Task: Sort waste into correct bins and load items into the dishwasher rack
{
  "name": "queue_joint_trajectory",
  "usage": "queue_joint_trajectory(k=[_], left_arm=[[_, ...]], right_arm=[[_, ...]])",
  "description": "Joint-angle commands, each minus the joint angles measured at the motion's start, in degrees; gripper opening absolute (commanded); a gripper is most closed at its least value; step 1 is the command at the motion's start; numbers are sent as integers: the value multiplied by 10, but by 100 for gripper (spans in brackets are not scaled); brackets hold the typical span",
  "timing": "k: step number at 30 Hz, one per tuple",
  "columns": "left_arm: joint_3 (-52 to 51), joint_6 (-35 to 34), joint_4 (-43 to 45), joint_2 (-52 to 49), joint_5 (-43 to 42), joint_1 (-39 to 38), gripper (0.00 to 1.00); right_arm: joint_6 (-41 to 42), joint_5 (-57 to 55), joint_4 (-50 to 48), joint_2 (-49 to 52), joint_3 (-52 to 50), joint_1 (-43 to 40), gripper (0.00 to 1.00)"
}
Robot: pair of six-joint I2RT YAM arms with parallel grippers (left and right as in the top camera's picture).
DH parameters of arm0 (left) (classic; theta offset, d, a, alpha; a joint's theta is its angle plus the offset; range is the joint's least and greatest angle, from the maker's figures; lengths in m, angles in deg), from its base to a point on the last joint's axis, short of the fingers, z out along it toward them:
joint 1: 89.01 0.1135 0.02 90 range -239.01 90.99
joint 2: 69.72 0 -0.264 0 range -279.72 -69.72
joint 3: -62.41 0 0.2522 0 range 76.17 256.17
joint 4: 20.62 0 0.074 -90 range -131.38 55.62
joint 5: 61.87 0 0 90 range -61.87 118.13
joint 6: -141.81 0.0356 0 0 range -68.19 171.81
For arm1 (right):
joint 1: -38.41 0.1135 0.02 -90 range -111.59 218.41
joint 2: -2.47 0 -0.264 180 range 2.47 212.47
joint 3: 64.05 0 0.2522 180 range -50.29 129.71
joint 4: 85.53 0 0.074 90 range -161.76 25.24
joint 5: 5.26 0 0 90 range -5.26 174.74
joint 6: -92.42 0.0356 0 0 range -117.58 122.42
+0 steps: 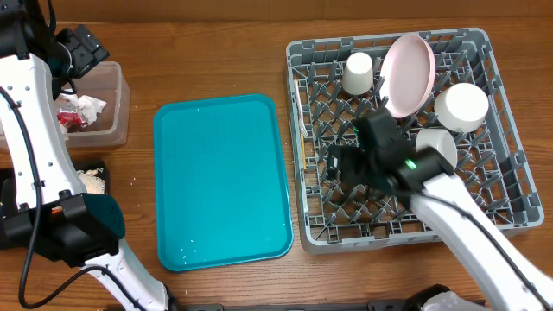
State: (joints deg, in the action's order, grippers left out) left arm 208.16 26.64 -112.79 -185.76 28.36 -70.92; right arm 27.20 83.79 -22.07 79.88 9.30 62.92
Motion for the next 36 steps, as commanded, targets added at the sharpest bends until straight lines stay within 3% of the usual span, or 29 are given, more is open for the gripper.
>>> queue_joint_trajectory(k=[1, 7, 11, 15, 21, 36], left_arm=[[1, -4, 0, -5, -2, -1, 100], [1, -4, 0, -5, -2, -1, 100], [1, -4, 0, -5, -2, -1, 100], [1, -4, 0, -5, -2, -1, 100], [1, -4, 0, -5, -2, -1, 100], [1, -4, 0, -5, -2, -1, 100]], right_arm=[[-28, 18, -42, -92, -62, -35, 100], [-35, 101, -172, -229, -215, -124, 100], [-123, 194, -306, -327, -339, -163, 100], [-159, 212, -389, -420, -442, -178, 100], [-156, 199, -411, -530, -523, -218, 100], [-137, 69, -399, -622, -529, -246, 100]])
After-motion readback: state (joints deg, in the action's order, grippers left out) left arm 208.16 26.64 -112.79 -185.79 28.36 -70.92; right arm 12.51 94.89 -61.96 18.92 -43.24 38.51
